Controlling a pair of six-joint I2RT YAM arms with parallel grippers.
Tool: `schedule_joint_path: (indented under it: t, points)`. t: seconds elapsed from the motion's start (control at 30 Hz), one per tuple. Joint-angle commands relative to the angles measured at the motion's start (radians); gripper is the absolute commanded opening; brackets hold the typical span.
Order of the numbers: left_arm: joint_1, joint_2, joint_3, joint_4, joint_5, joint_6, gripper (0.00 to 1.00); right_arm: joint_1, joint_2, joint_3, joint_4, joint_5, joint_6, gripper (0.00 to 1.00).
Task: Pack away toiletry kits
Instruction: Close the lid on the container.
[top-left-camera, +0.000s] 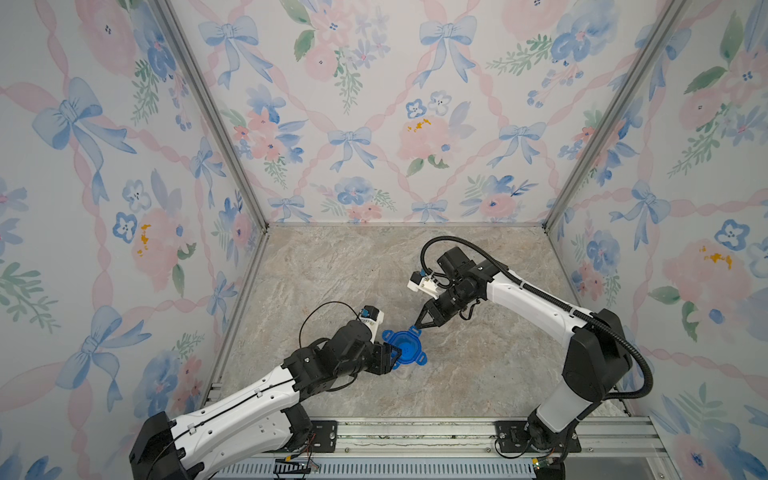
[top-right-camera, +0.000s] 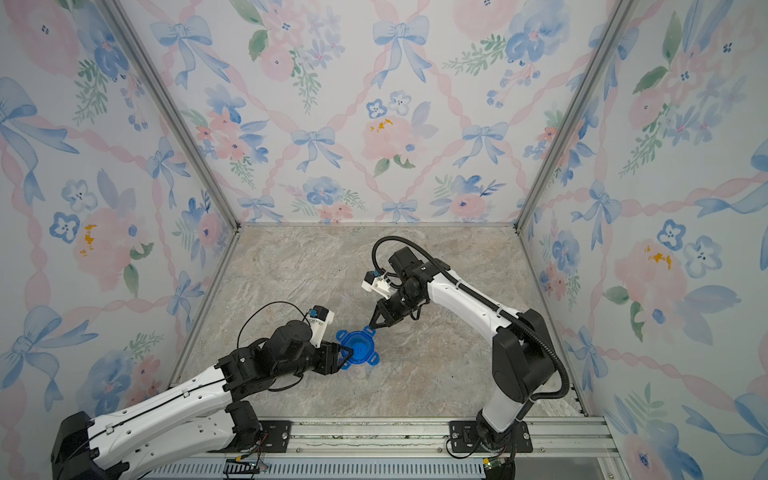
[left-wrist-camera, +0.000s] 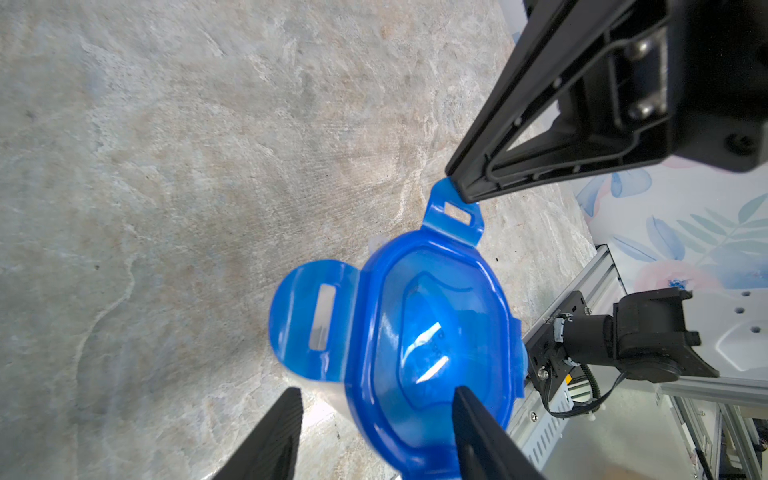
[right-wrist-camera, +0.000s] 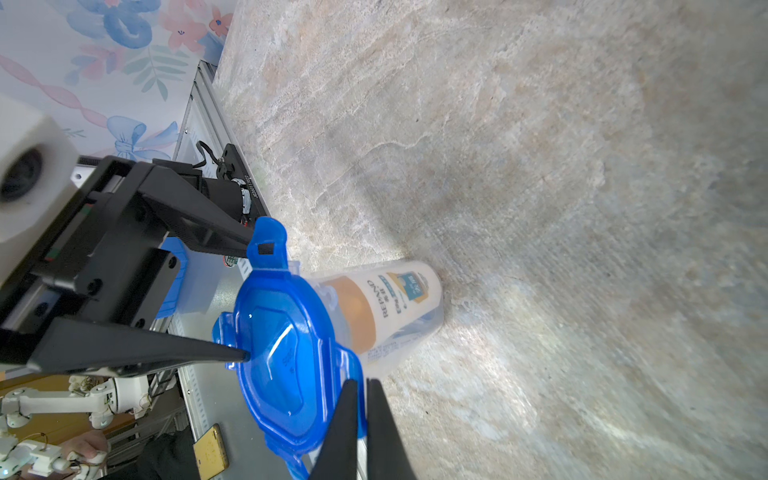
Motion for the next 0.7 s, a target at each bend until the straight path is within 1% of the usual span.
schedule_joint_path:
  t: [0.0, 0.07, 0.2, 0.27, 0.33, 0.47, 0.5, 0.57, 0.67]
  points:
    - [-0.002, 0.012, -0.030, -0.024, -0.002, 0.020, 0.58, -0.001, -0.025, -0.020, -0.004, -0.014, -0.015, 0.14]
    - [-0.003, 0.004, -0.048, -0.025, 0.004, 0.010, 0.57, 0.001, -0.058, -0.021, -0.001, -0.018, -0.019, 0.20]
    - [-0.002, -0.018, -0.075, -0.027, 0.011, -0.005, 0.54, 0.000, -0.081, -0.019, 0.017, -0.035, -0.010, 0.27]
    - [-0.002, -0.022, -0.084, -0.027, 0.011, -0.006, 0.53, 0.001, -0.083, -0.011, 0.019, -0.035, -0.005, 0.33]
    - [-0.002, -0.022, -0.086, -0.026, 0.006, -0.006, 0.52, -0.002, -0.083, -0.001, 0.013, -0.017, -0.002, 0.35]
    - [-0.002, -0.019, -0.085, -0.027, 0.007, -0.003, 0.52, -0.003, -0.120, 0.049, -0.033, 0.104, -0.008, 0.34]
    - [-0.002, -0.020, -0.085, -0.026, 0.006, -0.003, 0.52, -0.002, -0.135, 0.056, -0.038, 0.115, -0.010, 0.33]
    - [-0.002, -0.020, -0.086, -0.028, 0.006, -0.003, 0.51, 0.002, -0.152, 0.063, -0.048, 0.100, -0.005, 0.31]
    - [-0.002, -0.014, -0.084, -0.027, 0.004, -0.002, 0.50, 0.022, -0.131, 0.064, -0.073, 0.083, -0.013, 0.26]
